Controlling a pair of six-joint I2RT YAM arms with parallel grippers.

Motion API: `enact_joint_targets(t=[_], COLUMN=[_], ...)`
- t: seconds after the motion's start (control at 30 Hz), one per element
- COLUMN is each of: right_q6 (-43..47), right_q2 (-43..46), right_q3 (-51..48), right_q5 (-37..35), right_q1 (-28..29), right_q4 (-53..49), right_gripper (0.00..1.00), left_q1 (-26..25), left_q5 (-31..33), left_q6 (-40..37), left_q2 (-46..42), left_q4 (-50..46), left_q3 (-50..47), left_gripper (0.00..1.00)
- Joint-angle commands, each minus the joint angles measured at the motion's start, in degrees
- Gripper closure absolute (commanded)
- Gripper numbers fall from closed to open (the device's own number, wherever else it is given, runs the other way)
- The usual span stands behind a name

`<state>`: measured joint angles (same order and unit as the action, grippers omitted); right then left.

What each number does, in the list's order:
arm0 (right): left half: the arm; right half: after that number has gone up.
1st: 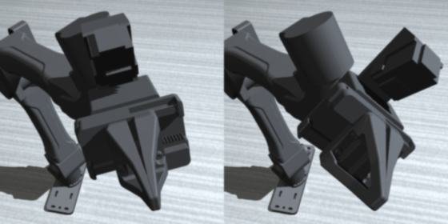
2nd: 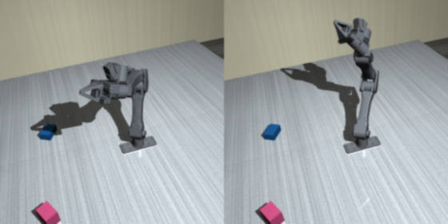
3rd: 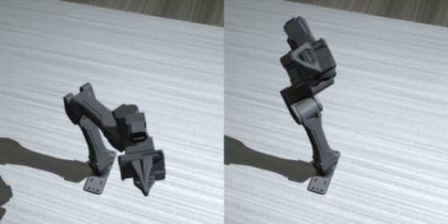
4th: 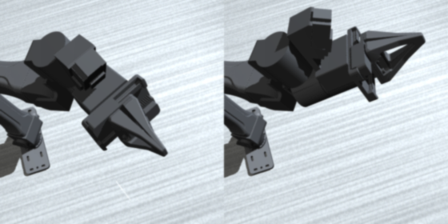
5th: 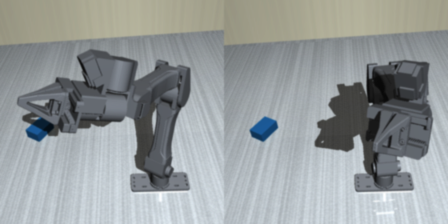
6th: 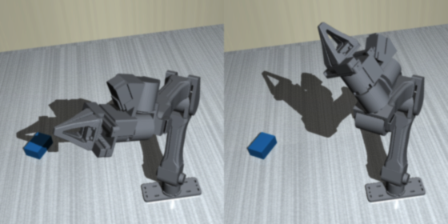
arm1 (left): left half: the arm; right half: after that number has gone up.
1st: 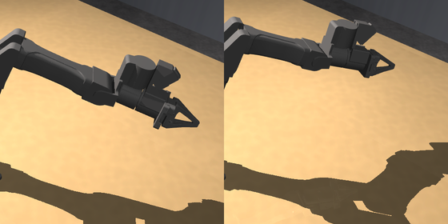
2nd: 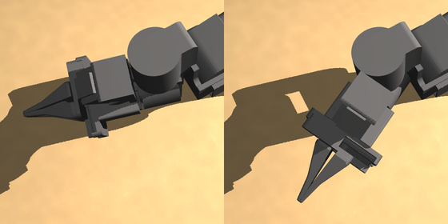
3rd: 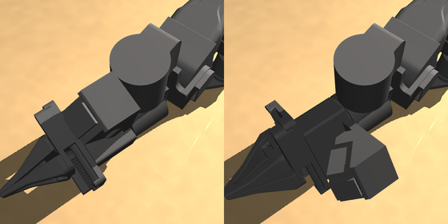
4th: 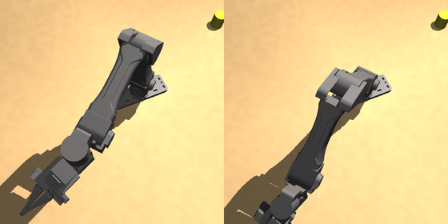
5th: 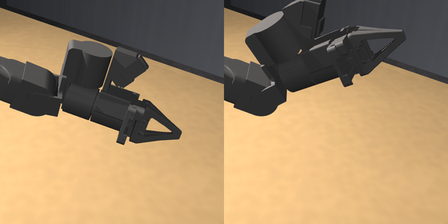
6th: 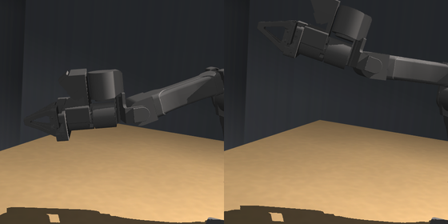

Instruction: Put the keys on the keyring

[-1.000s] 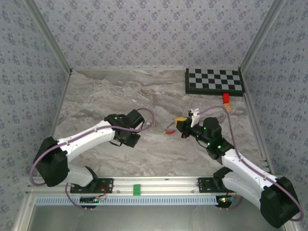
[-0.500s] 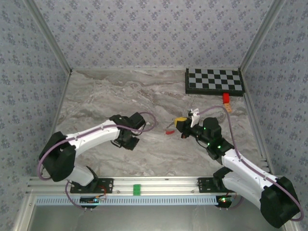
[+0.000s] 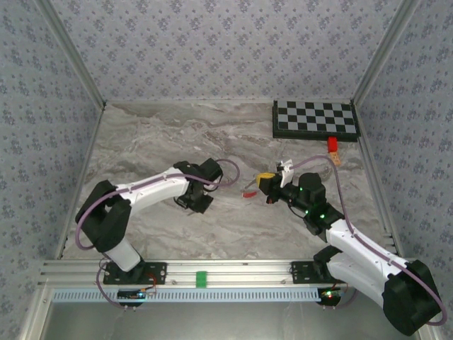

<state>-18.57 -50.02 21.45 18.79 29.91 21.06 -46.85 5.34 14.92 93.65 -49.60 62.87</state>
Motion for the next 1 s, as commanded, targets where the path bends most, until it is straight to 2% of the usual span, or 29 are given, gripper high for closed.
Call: enact_joint_targets(t=[0.0,0.27,0.7,0.97], right_q6=[0.3,0.4,-0.2,0.0], right_q2=[0.6,0.5,-0.3,0.1], right_q3=[0.2,0.2,0.2,0.2], right_q5=[-0.5,-0.6,0.0,0.0], right_q1=[0.4,0.4,0.6,0.8], right_q4=[0.8,0.8,1.6,1.4], right_gripper=[1.0,1.0,1.0,1.0], left_q1=[0.7,1.2,0.7,0.6], left_q5=[-1.0,-1.0,-0.9,0.1], left_q6=[-1.3,-1.3,1.0,0.3], left_q2=[1.7,2.1,-7.5,-6.8], left_q4=[0.9,0.4,-3.3,-2.4], left_q3=[2.6,3.6,-1.6,-1.6], left_gripper=[1.0,1.0,1.0,1.0])
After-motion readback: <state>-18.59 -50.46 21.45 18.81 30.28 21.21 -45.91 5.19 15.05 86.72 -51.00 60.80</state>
